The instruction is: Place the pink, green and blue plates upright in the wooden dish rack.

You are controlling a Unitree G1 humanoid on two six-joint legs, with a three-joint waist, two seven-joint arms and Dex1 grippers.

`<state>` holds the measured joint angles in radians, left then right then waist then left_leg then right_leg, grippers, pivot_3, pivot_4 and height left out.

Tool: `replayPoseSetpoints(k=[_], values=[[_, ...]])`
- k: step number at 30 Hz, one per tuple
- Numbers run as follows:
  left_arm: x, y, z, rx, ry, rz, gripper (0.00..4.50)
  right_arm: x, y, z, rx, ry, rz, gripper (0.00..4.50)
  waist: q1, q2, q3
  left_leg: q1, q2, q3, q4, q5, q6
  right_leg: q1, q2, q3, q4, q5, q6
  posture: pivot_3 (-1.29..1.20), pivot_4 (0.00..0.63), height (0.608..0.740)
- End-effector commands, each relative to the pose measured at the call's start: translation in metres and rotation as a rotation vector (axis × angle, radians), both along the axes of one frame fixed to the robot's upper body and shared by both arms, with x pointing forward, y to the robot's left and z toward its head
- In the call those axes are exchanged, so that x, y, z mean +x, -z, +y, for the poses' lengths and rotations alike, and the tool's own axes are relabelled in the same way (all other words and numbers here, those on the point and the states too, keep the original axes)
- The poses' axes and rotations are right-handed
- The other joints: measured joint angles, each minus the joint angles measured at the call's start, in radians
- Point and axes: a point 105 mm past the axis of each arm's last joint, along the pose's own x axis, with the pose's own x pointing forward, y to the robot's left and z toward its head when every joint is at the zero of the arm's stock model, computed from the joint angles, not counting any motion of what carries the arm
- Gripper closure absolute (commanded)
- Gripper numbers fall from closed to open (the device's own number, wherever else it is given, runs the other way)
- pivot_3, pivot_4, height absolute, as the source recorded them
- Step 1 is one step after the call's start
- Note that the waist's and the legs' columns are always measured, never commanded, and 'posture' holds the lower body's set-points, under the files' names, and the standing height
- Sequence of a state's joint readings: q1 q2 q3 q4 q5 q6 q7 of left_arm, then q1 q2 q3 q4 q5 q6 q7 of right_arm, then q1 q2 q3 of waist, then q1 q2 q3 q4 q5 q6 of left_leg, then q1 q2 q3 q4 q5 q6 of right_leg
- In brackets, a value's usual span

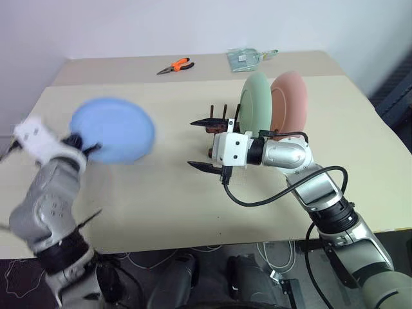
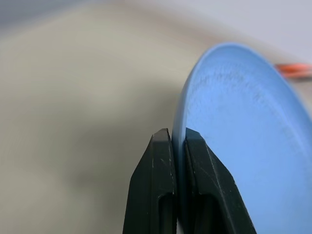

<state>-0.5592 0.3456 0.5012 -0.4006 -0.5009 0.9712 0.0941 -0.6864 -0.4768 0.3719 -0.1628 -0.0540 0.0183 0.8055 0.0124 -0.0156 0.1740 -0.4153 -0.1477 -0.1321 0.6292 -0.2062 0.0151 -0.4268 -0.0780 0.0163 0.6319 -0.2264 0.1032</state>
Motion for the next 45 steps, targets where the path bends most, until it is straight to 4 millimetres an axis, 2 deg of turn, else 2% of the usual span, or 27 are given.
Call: replayPoseSetpoints(k=[1,7,8,10,16,17,19,21,24,25,28,29,32,34,37,39,42,45], values=[[0.001,-0.038,-0.047,0.09,0.156,-0.111,4.47,0.007,-0.015,0.006,-0.006,0.014,-0.135,0.0,-0.005,0.001,-0.001,0.0,0.0,0.001,0.0,0.001,-0.002,0.0,0.0,0.001,0.0,0.0,0.0,0.0,0.15,0.729],[0.003,-0.051,-0.079,0.102,0.245,-0.126,4.47,0.033,-0.016,0.012,-0.024,0.103,-0.233,0.0,-0.029,0.001,0.0,0.002,0.002,0.005,-0.006,0.003,-0.006,-0.004,0.001,0.002,0.001,0.0,0.0,0.0,0.15,0.729],[0.003,-0.05,-0.082,0.095,0.252,-0.12,4.5,0.038,-0.016,0.012,-0.03,0.121,-0.243,0.26,-0.029,0.001,0.0,0.002,0.003,0.005,-0.006,0.004,-0.007,-0.004,0.001,0.003,0.001,0.0,0.0,0.0,0.15,0.729],[0.003,-0.047,-0.084,0.064,0.265,-0.112,4.5,0.043,-0.013,0.011,-0.047,0.144,-0.253,0.9,-0.024,0.001,0.0,0.002,0.003,0.005,-0.006,0.004,-0.007,-0.005,0.001,0.003,0.002,0.0,-0.001,0.0,0.15,0.729],[0.001,-0.041,-0.088,0.066,0.288,-0.093,4.5,0.045,-0.007,0.012,-0.076,0.14,-0.274,4.03,-0.023,0.001,0.0,0.002,0.003,0.005,-0.006,0.004,-0.007,-0.004,0.001,0.003,0.001,0.0,-0.001,0.0,0.15,0.729],[0.001,-0.041,-0.09,0.053,0.302,-0.097,4.5,0.044,-0.006,0.013,-0.077,0.137,-0.277,4.44,-0.023,0.001,0.0,0.002,0.003,0.005,-0.006,0.004,-0.007,-0.004,0.001,0.003,0.002,0.0,-0.001,0.0,0.15,0.729],[-0.001,-0.049,-0.092,-0.004,0.325,-0.147,3.78,0.042,-0.006,0.014,-0.083,0.13,-0.294,4.5,-0.023,0.001,0.0,0.002,0.003,0.005,-0.006,0.004,-0.007,-0.004,0.001,0.003,0.002,0.0,-0.001,0.0,0.15,0.729],[-0.005,-0.067,-0.09,-0.079,0.328,-0.24,2.89,0.041,-0.007,0.015,-0.087,0.127,-0.314,4.5,-0.022,0.0,0.0,0.002,0.003,0.005,-0.006,0.004,-0.007,-0.004,0.001,0.002,0.001,0.0,-0.001,0.0,0.15,0.729],[-0.012,-0.096,-0.066,-0.16,0.214,-0.403,1.35,0.04,-0.007,0.014,-0.087,0.129,-0.331,4.5,-0.021,-0.001,0.001,0.001,0.003,0.005,-0.005,0.003,-0.007,-0.004,0.001,0.002,0.001,0.0,-0.001,0.0,0.15,0.729],[-0.015,-0.105,-0.046,-0.16,0.126,-0.455,0.89,0.04,-0.008,0.013,-0.077,0.136,-0.339,4.5,-0.022,-0.001,0.001,0.001,0.003,0.005,-0.005,0.003,-0.008,-0.004,0.001,0.002,0.001,0.0,-0.001,0.0,0.15,0.729],[-0.024,-0.11,0.001,-0.019,-0.099,-0.498,0.89,0.037,-0.018,0.007,0.0,0.155,-0.336,4.5,-0.029,0.0,0.0,0.003,0.003,0.006,-0.008,0.004,-0.008,-0.004,0.001,0.003,0.001,0.0,-0.001,0.0,0.15,0.729],[-0.026,-0.107,0.012,0.084,-0.161,-0.479,0.89,0.035,-0.023,0.004,0.043,0.153,-0.328,4.5,-0.031,0.0,0.0,0.005,0.003,0.008,-0.01,0.004,-0.008,-0.004,0.001,0.005,0.002,0.0,-0.001,0.0,0.15,0.729],[-0.023,-0.074,0.03,0.398,-0.223,-0.349,0.89,0.02,-0.045,-0.001,0.226,0.114,-0.252,4.5,-0.028,0.0,0.0,0.008,0.004,0.012,-0.016,0.005,-0.008,-0.005,0.001,0.008,0.002,-0.001,-0.002,0.0,0.15,0.729],[-0.018,-0.034,0.024,0.511,-0.137,-0.249,0.89,0.009,-0.061,-0.005,0.403,0.077,-0.107,4.5,-0.022,0.0,0.0,0.008,0.004,0.012,-0.015,0.004,-0.008,-0.005,0.001,0.007,0.002,-0.001,-0.002,0.0,0.15,0.729],[-0.018,0.027,-0.006,0.522,0.089,-0.125,0.89,-0.002,-0.075,-0.01,0.643,0.021,0.184,4.5,-0.014,0.0,0.0,0.008,0.004,0.011,-0.014,0.003,-0.006,-0.002,0.0,0.007,0.001,-0.001,-0.003,0.0,0.15,0.729],[-0.026,0.059,-0.04,0.531,0.284,-0.077,0.89,-0.006,-0.08,-0.014,0.782,-0.003,0.369,4.5,-0.006,0.0,0.0,0.008,0.004,0.01,-0.014,-0.001,0.0,-0.002,0.0,0.007,0.0,0.0,-0.003,0.0,0.15,0.729],[-0.038,0.087,-0.072,0.49,0.455,-0.042,0.89,-0.01,-0.078,-0.016,0.886,-0.005,0.546,4.5,0.0,0.0,0.0,0.008,0.004,0.01,-0.014,-0.001,0.001,-0.003,0.0,0.007,0.0,0.0,-0.004,0.0,0.15,0.729],[-0.047,0.103,-0.1,0.439,0.581,-0.029,0.89,-0.006,-0.068,-0.019,0.955,0.054,0.655,4.5,-0.001,0.002,-0.001,0.008,0.005,0.011,-0.015,-0.002,0.0,-0.003,0.0,0.007,0.0,-0.002,-0.007,0.0,0.15,0.729]])
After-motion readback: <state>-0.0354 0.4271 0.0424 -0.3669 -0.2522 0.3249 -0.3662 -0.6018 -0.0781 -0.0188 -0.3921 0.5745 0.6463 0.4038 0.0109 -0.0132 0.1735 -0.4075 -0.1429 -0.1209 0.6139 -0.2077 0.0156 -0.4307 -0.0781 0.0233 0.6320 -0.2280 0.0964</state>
